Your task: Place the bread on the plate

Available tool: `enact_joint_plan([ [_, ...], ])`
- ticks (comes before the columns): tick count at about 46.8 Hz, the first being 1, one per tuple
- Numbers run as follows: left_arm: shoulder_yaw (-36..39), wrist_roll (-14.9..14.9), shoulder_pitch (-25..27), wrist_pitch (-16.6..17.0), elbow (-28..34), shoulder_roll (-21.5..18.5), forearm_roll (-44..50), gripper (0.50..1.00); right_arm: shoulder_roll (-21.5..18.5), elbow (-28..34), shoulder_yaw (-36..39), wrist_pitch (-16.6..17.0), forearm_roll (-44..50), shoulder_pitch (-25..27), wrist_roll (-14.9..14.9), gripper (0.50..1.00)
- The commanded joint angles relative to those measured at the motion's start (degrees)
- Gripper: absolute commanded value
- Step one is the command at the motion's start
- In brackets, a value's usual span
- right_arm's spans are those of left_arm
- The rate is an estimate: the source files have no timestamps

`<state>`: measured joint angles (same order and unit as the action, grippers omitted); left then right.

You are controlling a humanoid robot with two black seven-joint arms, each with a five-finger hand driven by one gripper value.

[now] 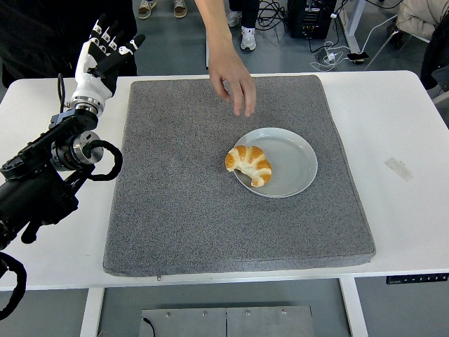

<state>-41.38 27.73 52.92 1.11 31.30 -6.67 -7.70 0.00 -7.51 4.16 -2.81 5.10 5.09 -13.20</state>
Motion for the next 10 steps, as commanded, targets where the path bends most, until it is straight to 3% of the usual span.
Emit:
enact_joint_plan([
  [1,0.0,0.0,0.3,-1.0,-2.2,1.3,1.1,0.971,0.0,-0.3,0.1,0.0,0.0,0.0,0.0,1.0],
  [10,-0.1,-0.4,0.4,-3.9,-4.7,2.7,1.5,0.971,0.0,-0.4,0.2,0.0,0.0,-0.2,0.0,1.0],
])
